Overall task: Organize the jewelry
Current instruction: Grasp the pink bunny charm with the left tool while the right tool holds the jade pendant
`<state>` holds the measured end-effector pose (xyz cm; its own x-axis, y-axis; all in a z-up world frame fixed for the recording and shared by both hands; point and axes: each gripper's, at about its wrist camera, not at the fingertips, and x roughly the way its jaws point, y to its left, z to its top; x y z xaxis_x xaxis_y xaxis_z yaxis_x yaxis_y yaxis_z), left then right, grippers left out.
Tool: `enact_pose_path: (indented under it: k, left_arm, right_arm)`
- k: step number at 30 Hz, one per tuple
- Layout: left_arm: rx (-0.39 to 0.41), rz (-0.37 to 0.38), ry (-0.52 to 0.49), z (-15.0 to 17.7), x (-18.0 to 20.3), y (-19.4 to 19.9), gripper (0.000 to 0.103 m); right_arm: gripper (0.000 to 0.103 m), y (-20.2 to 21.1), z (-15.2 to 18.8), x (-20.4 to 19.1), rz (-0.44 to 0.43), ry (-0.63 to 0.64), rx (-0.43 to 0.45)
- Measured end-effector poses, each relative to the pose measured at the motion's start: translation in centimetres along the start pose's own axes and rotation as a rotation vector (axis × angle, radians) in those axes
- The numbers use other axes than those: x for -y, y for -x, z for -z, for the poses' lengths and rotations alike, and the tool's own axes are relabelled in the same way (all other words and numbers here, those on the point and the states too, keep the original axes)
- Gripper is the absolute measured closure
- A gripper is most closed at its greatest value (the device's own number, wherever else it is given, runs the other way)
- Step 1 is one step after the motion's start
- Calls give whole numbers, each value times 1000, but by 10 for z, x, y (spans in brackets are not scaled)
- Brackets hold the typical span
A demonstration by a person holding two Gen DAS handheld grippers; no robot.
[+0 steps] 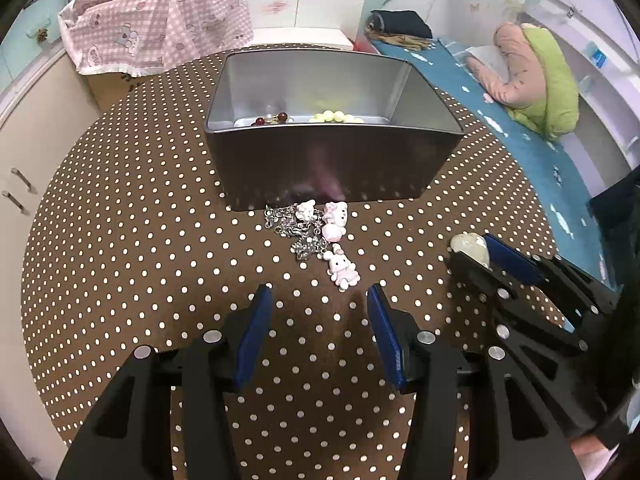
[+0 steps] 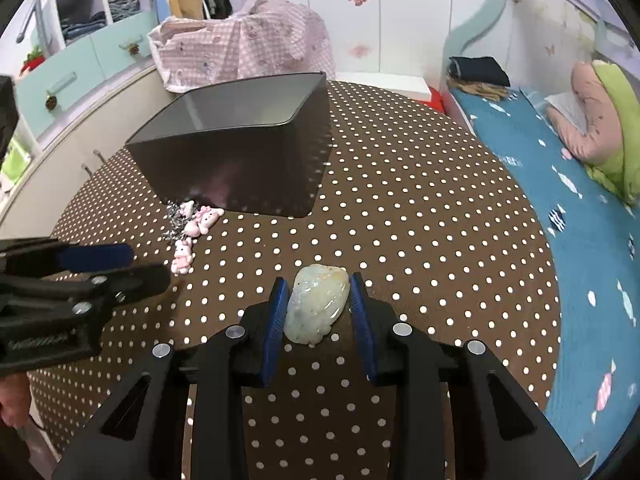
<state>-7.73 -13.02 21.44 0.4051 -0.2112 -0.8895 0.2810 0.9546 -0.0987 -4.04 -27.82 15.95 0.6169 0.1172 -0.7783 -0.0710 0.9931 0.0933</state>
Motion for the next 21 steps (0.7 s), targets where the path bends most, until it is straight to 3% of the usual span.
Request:
enact_pose_path:
  k: [15,17,19,21]
  left_arm:
    - [3,-137,-8,-17,21,-21,56]
    - [6,-119,-19,-18,24,-21,65]
    - [10,-127,-24,-20,27,-21,82]
    - [11,-137,-34,-21,28,-21,89]
  right_arm:
    - [75,5,3,23,-123,-16,21]
    - [75,5,3,24,-132,-13,23]
    - [75,5,4,25,-140,-11,24]
    - [75,5,4,26,-148,-10,26]
